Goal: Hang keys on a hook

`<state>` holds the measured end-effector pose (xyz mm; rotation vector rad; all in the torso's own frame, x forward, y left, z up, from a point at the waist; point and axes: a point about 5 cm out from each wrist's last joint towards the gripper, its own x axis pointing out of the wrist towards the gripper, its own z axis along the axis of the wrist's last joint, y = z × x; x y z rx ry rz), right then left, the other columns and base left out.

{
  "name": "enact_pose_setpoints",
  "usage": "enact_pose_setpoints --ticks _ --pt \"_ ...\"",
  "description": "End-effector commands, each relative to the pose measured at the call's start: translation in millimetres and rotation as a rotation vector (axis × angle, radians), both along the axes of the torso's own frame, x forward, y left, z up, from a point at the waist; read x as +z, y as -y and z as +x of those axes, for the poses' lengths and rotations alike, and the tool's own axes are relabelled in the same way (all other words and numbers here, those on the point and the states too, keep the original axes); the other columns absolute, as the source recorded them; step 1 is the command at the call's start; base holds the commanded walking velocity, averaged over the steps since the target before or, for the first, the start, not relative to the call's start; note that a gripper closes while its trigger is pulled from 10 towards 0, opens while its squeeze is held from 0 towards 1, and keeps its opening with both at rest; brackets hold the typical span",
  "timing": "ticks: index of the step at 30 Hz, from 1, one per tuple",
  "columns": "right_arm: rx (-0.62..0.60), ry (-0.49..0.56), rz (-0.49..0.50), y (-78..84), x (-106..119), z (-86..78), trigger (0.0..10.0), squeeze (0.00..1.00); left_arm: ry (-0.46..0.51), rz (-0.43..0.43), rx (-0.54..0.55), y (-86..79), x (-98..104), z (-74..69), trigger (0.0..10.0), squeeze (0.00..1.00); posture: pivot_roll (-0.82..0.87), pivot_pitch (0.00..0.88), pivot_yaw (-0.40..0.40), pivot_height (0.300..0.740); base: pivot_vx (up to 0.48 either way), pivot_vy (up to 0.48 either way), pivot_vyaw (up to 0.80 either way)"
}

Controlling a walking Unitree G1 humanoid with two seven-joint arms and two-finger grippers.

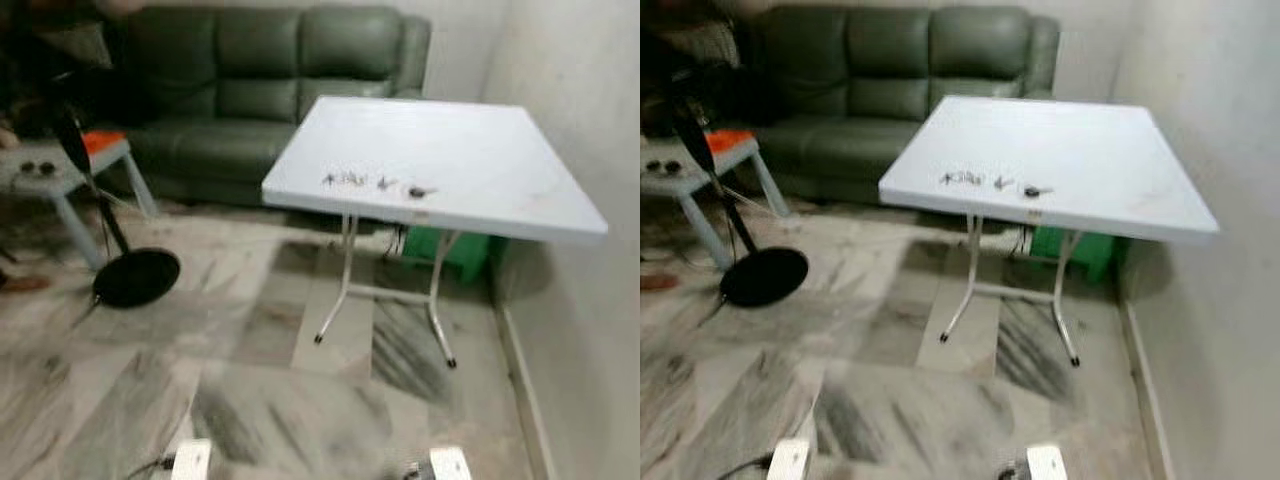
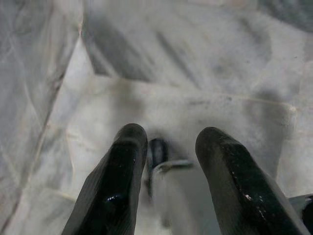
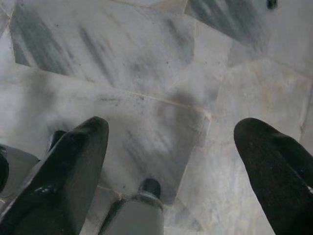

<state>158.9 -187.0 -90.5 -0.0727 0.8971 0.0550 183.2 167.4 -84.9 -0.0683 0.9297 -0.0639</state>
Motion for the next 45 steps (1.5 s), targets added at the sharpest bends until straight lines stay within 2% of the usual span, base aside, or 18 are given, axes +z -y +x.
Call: enact_pose_setpoints --ticks 1,2,31,32,33,37,38,40,41,45 --pt "-0.016 -0.024 0.002 2.7 -2.3 -5.5 10.0 0.00 -0.005 -0.025 0.011 1.4 -0.7 -1.3 10.0 0.76 0.02 0.000 -0.017 0.740 0.000 0.000 0.00" --pt "-0.021 -0.024 0.005 2.8 -2.4 -5.7 10.0 0.00 -0.002 -0.037 0.018 1.9 -0.6 -1.3 10.0 1.00 0.02 0.000 -0.017 0.740 0.000 0.000 0.00" --pt "-0.018 -0.030 0.001 5.3 -2.9 -8.0 10.0 0.00 0.000 -0.041 0.004 2.8 -1.2 -3.2 10.0 1.00 0.02 0.000 -0.024 0.740 0.000 0.000 0.00" --pt "-0.023 -0.027 0.002 5.8 -2.5 -7.1 10.0 0.00 0.002 -0.023 -0.008 2.4 -1.0 -2.6 10.0 0.59 0.02 0.000 -0.025 0.740 0.000 0.000 0.00" --pt "-0.026 -0.026 0.004 6.0 -2.4 -6.9 10.0 0.00 0.002 -0.020 -0.009 2.3 -1.0 -2.5 10.0 0.00 0.02 0.000 -0.025 0.740 0.000 0.000 0.00" --pt "-0.042 -0.022 0.021 6.0 -2.2 -6.9 10.0 0.00 0.000 -0.027 0.009 2.2 -1.1 -2.6 10.0 0.00 0.02 0.000 -0.026 0.740 0.000 0.000 0.00" --pt "-0.057 -0.009 0.045 5.9 -1.6 -6.3 10.0 1.00 0.001 -0.025 0.003 2.3 -1.0 -2.4 10.0 0.00 0.02 0.000 -0.026 0.740 0.000 0.000 0.00" --pt "-0.058 -0.006 0.045 6.4 -1.4 -6.2 10.0 1.00 0.006 -0.020 -0.024 3.9 -0.4 -1.2 10.0 0.00 0.02 0.000 -0.030 0.740 0.000 0.000 0.00" --pt "-0.039 -0.019 0.021 6.7 -2.0 -6.9 10.0 0.04 0.018 -0.013 -0.062 6.5 0.7 0.7 10.0 0.00 0.02 0.000 -0.031 0.740 0.000 0.000 0.00" --pt "-0.037 -0.020 0.022 7.4 -2.1 -7.5 10.0 0.00 0.033 -0.011 -0.112 12.2 1.9 2.9 10.0 0.00 0.02 0.000 -0.032 0.740 0.000 0.000 0.00"
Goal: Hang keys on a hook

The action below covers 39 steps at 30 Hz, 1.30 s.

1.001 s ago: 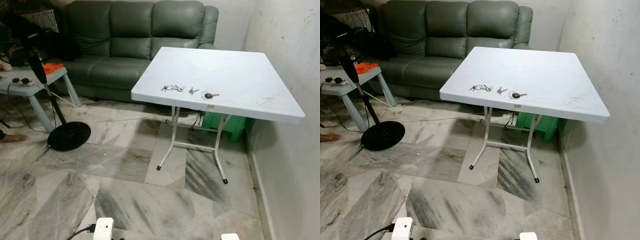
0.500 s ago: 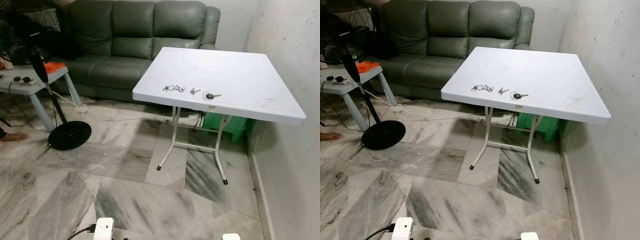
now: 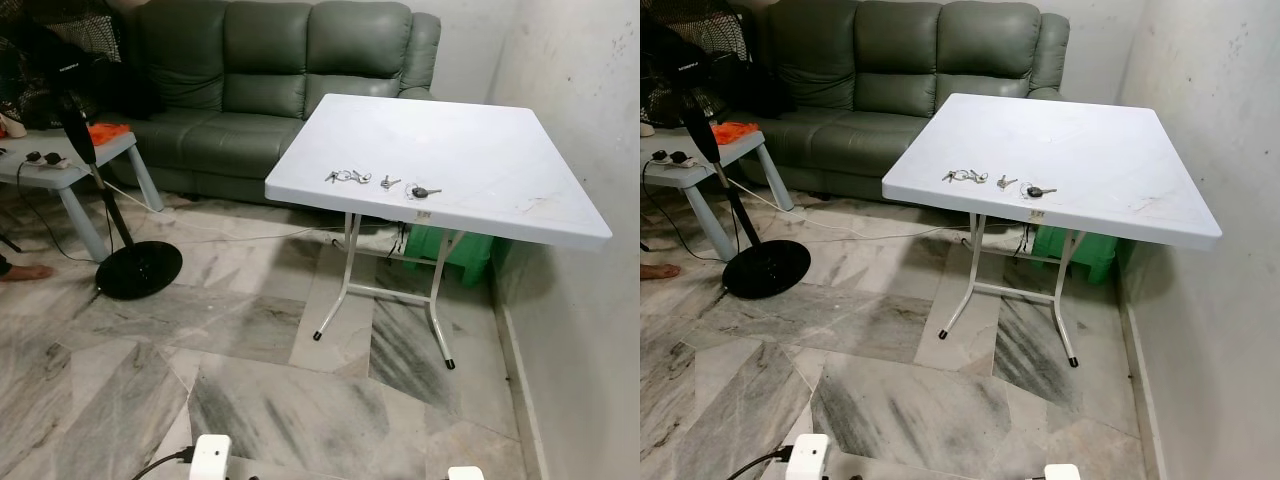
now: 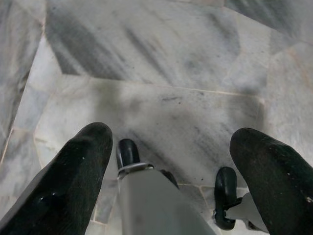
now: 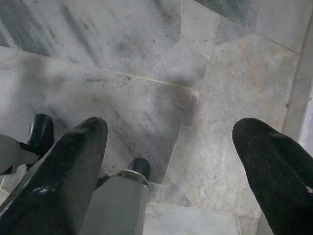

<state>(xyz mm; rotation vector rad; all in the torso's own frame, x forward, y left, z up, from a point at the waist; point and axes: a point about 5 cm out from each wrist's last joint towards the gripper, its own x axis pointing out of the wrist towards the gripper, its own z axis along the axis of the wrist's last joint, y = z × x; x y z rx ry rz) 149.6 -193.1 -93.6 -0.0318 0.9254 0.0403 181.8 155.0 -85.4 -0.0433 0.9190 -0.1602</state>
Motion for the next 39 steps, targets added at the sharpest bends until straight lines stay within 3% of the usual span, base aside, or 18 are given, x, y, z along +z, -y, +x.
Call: enact_pose_setpoints --ticks 1,7,10,11,15,16,20,22,26,27,29,33,37,39 --pt "-0.007 0.008 -0.005 1.7 1.0 1.7 10.0 0.00 0.023 0.011 -0.032 0.9 2.5 4.6 10.0 0.00 0.02 0.000 -0.032 0.740 0.000 0.000 0.00" --pt "-0.018 0.026 -0.005 4.2 2.4 3.0 10.0 0.00 0.052 0.004 0.006 -0.5 6.5 12.2 10.0 0.00 0.01 0.000 -0.025 0.740 0.000 0.000 0.00" --pt "-0.016 0.066 -0.002 3.2 5.7 9.1 10.0 0.00 0.109 -0.008 0.035 -1.0 13.0 22.5 10.0 0.00 0.00 0.000 -0.018 0.740 0.000 0.000 0.00" --pt "-0.021 0.122 0.013 2.3 11.0 18.7 10.0 0.00 0.170 -0.032 0.066 -0.3 21.1 35.0 10.0 0.00 0.00 0.000 -0.016 0.740 0.000 0.000 0.00" --pt "-0.014 0.207 0.027 1.1 19.7 32.2 10.0 0.00 0.245 -0.056 0.079 1.4 31.1 48.5 10.0 0.00 0.00 0.000 -0.016 0.740 0.000 0.000 0.00" --pt "-0.006 0.297 0.041 -0.8 29.2 45.1 10.0 0.00 0.320 -0.085 0.077 2.4 40.6 59.0 10.0 0.00 0.00 0.000 -0.012 0.740 0.000 0.000 0.00" --pt "0.010 0.421 0.073 -4.2 42.7 58.9 10.0 0.00 0.435 -0.104 0.069 1.7 53.5 69.5 10.0 0.00 0.00 0.000 -0.009 0.740 0.000 0.000 0.00" --pt "0.075 0.606 0.096 -13.1 61.8 66.5 10.0 0.00 0.582 -0.149 0.089 -4.4 69.7 76.8 10.0 0.00 -0.01 0.000 -0.002 0.740 0.000 0.000 0.00" --pt "0.083 0.729 0.147 -17.6 78.0 65.2 10.0 0.00 0.676 -0.189 0.097 -6.4 80.8 76.4 10.0 0.00 -0.01 0.000 -0.002 0.740 0.000 0.000 0.00" --pt "0.108 0.815 0.117 -19.1 91.7 65.1 10.0 0.00 0.733 -0.202 0.082 -4.8 90.1 76.0 10.0 0.00 -0.01 0.000 -0.002 0.740 0.000 0.000 0.00" --pt "0.109 0.836 0.126 -20.1 96.8 65.9 10.0 0.00 0.760 -0.209 0.077 -4.1 95.0 76.3 10.0 0.00 0.00 0.000 -0.003 0.740 0.000 0.000 0.00" --pt "0.117 1.062 0.201 -29.0 162.3 89.4 10.0 0.00 0.894 -0.287 0.042 3.6 136.9 87.3 10.0 0.00 0.00 0.000 -0.008 0.740 0.000 0.000 0.00" --pt "0.178 1.176 0.192 -35.6 201.9 108.5 10.0 0.00 0.977 -0.295 0.039 4.0 170.7 103.3 10.0 0.00 0.00 0.000 -0.007 0.740 0.000 0.000 0.00" --pt "0.182 1.183 0.181 -35.4 204.8 109.0 10.0 0.00 0.988 -0.305 0.050 3.7 175.8 104.4 10.0 0.00 0.00 0.000 -0.009 0.740 0.000 0.000 0.00"
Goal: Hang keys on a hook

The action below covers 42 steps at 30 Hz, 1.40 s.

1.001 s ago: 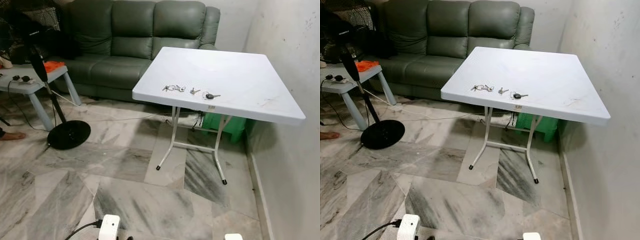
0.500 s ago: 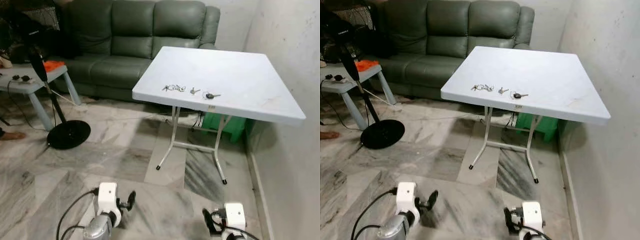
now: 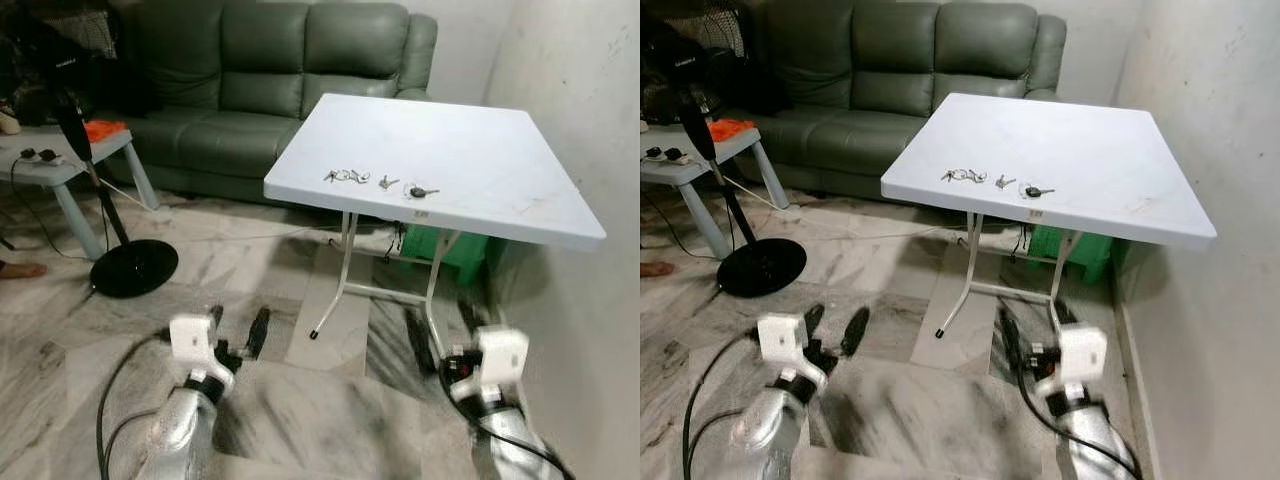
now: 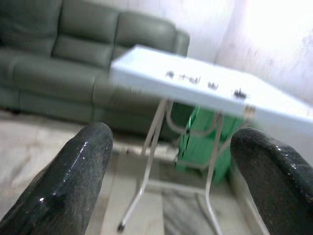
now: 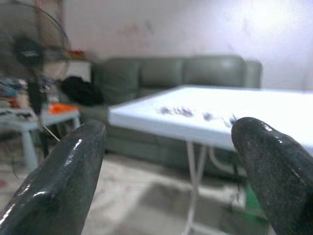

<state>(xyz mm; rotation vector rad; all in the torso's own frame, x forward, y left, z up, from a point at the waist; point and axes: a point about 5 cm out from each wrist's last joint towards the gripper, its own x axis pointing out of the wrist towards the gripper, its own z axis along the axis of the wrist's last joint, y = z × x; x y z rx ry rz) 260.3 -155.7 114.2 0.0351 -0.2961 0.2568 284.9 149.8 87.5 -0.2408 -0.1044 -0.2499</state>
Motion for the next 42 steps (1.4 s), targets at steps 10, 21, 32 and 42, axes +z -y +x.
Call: enact_pose_setpoints --ticks 10,21,32,42 --pt "-0.042 -0.130 0.014 2.6 -10.1 -16.0 10.0 0.00 -0.083 -0.018 0.050 -0.8 -1.0 -15.9 10.0 0.00 0.01 0.000 -0.018 0.740 0.000 0.000 0.00" --pt "-0.063 -0.161 0.014 2.9 -10.1 -15.2 10.0 0.00 -0.155 -0.009 0.093 4.6 -6.8 -21.2 10.0 0.00 0.02 0.000 -0.021 0.740 0.000 0.000 0.00" --pt "-0.062 -0.156 0.023 -1.3 -5.7 -10.3 10.0 0.00 -0.162 0.011 0.023 31.1 1.3 -13.6 10.0 0.00 0.03 0.000 -0.023 0.740 0.000 0.000 0.00" --pt "-0.081 -0.137 0.020 3.8 -0.2 -3.6 10.0 0.00 -0.170 0.024 0.035 30.4 2.3 -4.2 10.0 0.00 0.04 0.000 -0.031 0.740 0.000 0.000 0.00"
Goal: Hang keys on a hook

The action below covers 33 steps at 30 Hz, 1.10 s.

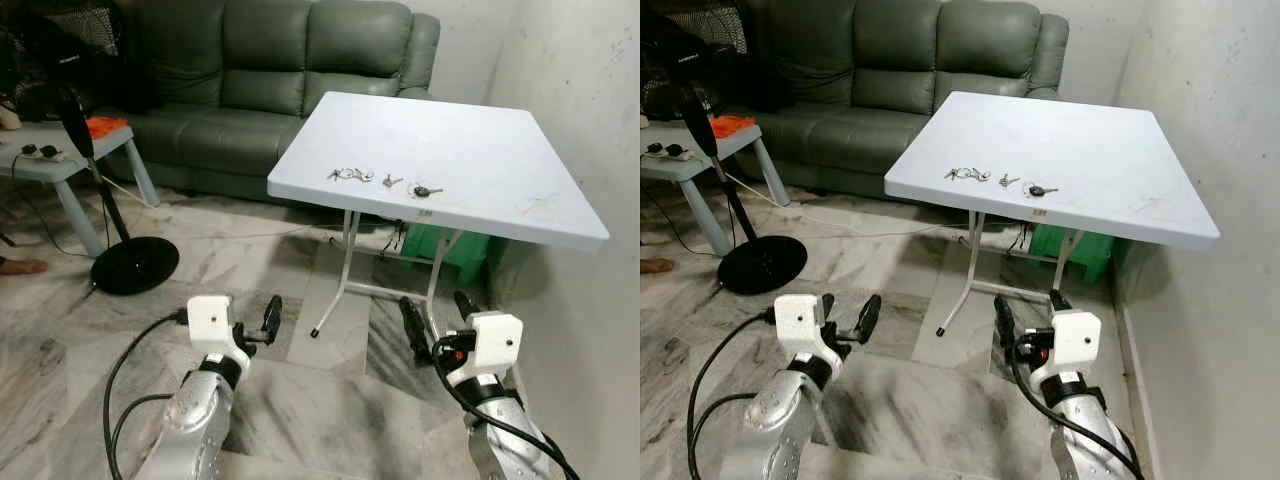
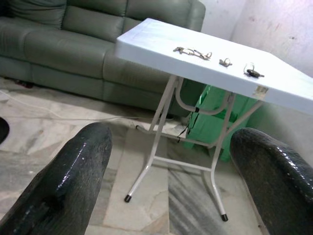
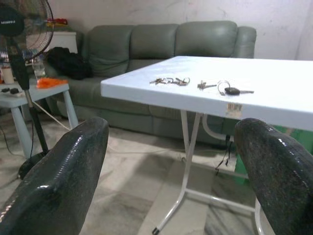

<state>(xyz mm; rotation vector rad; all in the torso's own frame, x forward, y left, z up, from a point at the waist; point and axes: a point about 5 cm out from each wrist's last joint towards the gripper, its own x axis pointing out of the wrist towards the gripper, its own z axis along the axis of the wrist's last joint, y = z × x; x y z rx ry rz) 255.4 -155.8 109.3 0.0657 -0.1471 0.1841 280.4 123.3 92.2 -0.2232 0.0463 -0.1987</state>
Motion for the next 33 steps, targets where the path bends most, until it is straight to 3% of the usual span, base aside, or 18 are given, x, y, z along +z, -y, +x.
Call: enact_pose_setpoints --ticks 1,19,33 --pt "-0.014 0.015 -0.001 3.7 4.8 1.3 10.0 0.00 -0.020 -0.001 -0.006 6.0 -3.4 0.1 10.0 0.00 0.03 0.000 -0.031 0.740 0.000 0.000 0.00" --pt "-0.041 0.035 0.003 5.5 11.0 1.8 10.0 0.00 -0.017 0.014 -0.052 15.6 -2.9 10.6 10.0 0.00 -0.01 0.000 -0.026 0.740 0.000 0.000 0.00" --pt "-0.048 0.026 0.006 8.3 9.5 3.4 10.0 0.00 -0.019 0.001 -0.019 0.8 -4.5 11.0 10.0 0.00 0.00 0.000 -0.032 0.740 0.000 0.000 0.00"
